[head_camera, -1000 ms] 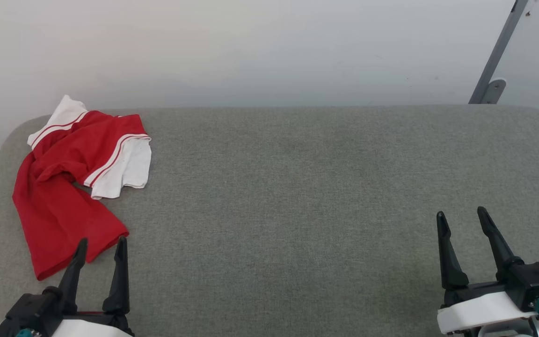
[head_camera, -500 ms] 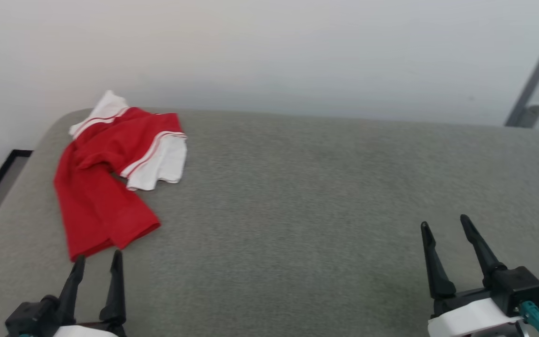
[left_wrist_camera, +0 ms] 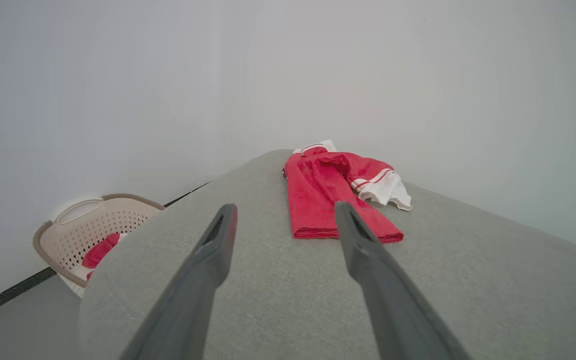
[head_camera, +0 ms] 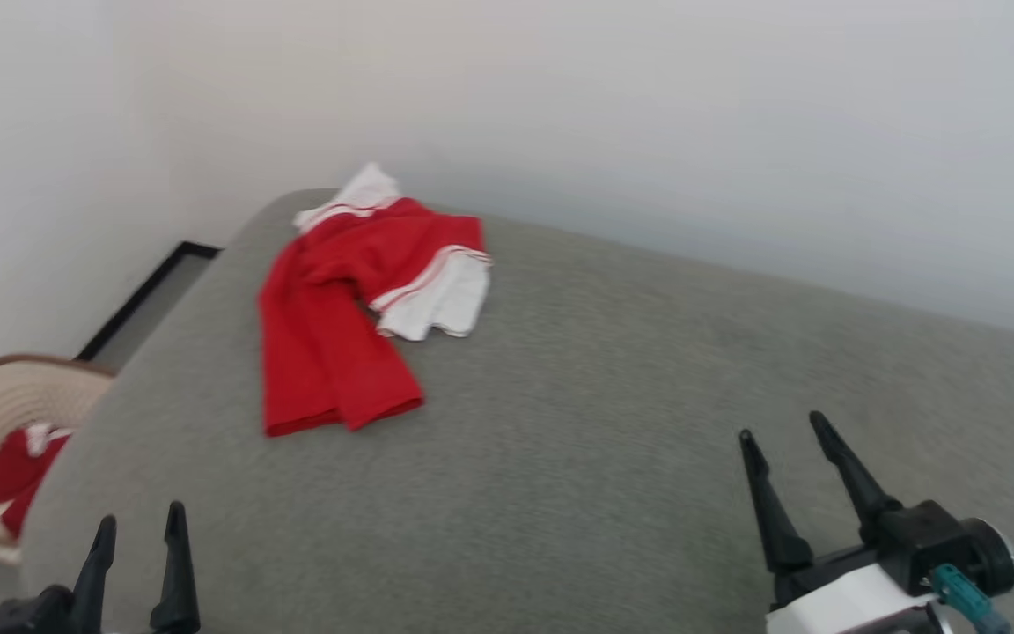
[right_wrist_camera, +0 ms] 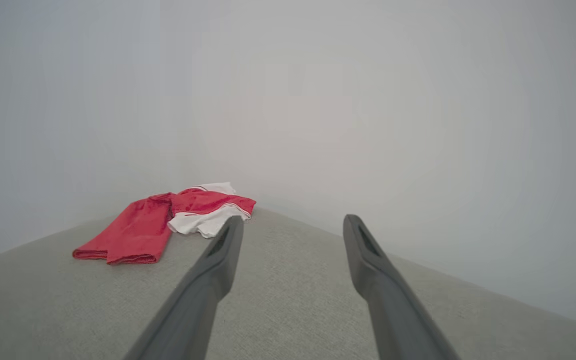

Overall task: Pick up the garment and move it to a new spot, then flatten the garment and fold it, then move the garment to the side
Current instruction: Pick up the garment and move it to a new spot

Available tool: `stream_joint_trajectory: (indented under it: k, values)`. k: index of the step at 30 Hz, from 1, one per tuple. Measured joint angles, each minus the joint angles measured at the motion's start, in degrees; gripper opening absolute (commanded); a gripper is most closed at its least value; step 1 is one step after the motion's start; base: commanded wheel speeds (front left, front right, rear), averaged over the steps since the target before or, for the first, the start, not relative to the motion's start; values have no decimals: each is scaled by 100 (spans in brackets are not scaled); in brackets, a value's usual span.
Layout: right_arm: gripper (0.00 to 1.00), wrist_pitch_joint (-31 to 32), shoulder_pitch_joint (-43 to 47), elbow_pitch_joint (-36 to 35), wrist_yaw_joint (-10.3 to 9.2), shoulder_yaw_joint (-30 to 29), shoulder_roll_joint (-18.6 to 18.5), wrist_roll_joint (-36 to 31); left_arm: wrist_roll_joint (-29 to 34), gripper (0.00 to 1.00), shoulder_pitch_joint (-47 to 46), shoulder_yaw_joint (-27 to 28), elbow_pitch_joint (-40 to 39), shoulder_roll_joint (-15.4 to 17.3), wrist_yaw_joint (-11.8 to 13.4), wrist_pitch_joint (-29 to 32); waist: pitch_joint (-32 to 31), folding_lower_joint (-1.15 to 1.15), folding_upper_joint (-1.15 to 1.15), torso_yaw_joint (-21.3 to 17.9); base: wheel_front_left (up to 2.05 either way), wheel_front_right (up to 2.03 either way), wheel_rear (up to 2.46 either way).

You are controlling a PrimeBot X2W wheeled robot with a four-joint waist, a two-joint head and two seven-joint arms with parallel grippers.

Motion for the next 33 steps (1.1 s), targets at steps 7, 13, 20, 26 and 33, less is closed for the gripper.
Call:
stream_joint_trajectory:
  k: [7,13,20,26,33]
  values:
    - [100,-1,-246,114,0,368,-5,79,49,100,119,280,9,-54,1,0,-69,0,0,559,0,0,0]
    - [100,-1,-616,263,0,669,-73,130,48,100,121,479,-38,-200,1,0,98,0,0,776,0,0,0]
    - [100,-1,-873,396,0,826,-94,155,43,100,124,584,-103,-312,1,0,243,0,0,907,0,0,0]
    - [100,-1,-931,435,0,835,-118,168,5,100,122,541,-48,-319,1,0,292,0,0,943,0,0,0]
    - [100,-1,-845,374,0,582,-132,130,-246,100,-187,82,253,80,0,0,305,0,0,939,0,0,0]
